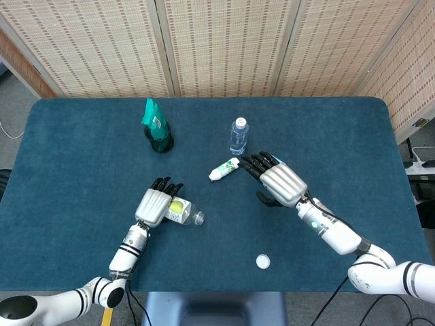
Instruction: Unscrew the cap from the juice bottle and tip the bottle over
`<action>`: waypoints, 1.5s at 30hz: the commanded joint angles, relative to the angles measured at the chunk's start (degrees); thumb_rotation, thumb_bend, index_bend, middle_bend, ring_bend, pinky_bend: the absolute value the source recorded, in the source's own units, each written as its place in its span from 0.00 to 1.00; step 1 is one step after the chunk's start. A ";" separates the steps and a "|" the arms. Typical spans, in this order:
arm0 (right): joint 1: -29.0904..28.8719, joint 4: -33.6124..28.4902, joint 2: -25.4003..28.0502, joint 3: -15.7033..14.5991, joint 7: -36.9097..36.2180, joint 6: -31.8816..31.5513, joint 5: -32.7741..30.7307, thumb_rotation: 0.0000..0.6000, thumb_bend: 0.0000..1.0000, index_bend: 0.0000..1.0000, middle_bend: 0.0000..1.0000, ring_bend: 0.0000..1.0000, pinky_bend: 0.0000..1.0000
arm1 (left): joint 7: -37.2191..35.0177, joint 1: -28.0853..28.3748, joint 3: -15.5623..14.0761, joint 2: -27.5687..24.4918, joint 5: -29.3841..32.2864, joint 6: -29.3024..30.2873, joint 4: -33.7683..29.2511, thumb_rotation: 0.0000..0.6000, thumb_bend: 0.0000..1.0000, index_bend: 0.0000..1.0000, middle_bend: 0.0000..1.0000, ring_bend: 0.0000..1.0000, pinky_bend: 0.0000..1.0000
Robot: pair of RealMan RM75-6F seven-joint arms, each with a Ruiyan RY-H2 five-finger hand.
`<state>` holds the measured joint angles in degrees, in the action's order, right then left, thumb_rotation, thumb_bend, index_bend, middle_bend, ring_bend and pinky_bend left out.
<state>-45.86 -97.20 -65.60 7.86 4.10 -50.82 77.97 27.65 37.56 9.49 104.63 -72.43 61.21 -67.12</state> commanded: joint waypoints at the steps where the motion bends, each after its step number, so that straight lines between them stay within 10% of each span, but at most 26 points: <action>1: 0.21 -0.44 0.41 -0.05 0.41 0.02 -0.16 0.95 0.43 0.02 0.00 0.00 0.00 | 3.68 -0.81 -0.49 -2.48 3.09 -1.30 -4.51 1.00 0.42 0.00 0.00 0.00 0.16; 23: 2.88 -2.22 4.60 -0.85 -2.75 -0.57 1.18 0.96 0.43 0.00 0.00 0.00 0.00 | 1.88 7.16 2.05 -16.04 26.66 -21.08 -20.29 1.00 0.32 0.00 0.00 0.00 0.00; 33: 3.70 -2.38 5.39 -0.78 -4.27 -1.10 2.16 0.98 0.42 0.00 0.00 0.00 0.00 | -0.59 8.54 0.90 -14.15 22.21 -16.62 -18.06 1.00 0.26 0.00 0.00 0.00 0.00; 45: 4.62 -2.81 6.38 -0.51 -4.33 -2.12 2.77 0.97 0.42 0.00 0.00 0.00 0.00 | -20.34 4.71 5.83 -20.05 10.86 -15.50 -23.95 1.00 0.25 0.00 0.00 0.00 0.00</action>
<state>-41.33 -99.92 -59.31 7.34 -0.33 -52.84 80.75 9.27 43.52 14.85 86.46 -58.02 43.64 -89.26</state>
